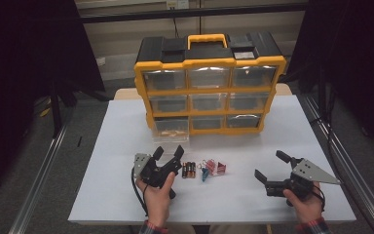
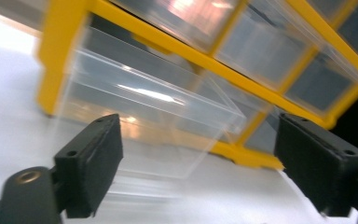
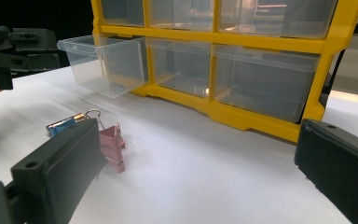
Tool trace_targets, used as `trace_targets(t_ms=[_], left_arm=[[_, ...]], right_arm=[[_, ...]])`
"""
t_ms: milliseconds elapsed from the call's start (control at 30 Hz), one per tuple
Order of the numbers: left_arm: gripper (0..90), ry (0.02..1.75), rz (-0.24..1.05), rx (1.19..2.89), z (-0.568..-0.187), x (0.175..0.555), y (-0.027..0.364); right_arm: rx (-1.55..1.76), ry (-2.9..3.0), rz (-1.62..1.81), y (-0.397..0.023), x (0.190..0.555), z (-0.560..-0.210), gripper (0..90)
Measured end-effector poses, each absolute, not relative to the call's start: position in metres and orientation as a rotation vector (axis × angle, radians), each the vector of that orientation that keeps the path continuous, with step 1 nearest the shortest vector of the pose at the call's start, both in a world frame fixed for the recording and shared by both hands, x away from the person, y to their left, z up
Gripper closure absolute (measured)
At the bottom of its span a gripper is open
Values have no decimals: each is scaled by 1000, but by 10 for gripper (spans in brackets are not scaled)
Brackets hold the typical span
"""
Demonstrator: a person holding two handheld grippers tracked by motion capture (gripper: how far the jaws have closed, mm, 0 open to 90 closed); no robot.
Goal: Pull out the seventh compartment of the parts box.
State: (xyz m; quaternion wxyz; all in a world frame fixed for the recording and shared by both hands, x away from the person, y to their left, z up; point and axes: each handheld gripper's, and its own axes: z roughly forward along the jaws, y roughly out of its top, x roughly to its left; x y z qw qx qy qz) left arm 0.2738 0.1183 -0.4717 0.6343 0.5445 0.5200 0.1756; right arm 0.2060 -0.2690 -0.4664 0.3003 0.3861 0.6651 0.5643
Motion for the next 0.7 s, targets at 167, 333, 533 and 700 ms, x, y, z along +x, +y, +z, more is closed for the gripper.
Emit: trace_targets(t_ms=[167,333,533,700], left_arm=[[108,1115,374,1338,-467,275,113],[91,1033,366,1440,-463,276,106],[87,941,322,1561,-457,277,100],[86,897,264,1618,-456,278,95]], right_arm=[[1022,1764,1497,-269,207,-466,1],[1026,1763,1498,-269,207,-466,1],[1017,1768,1493,-269,207,-467,1],[1020,1769,1496,-269,207,-467,1]])
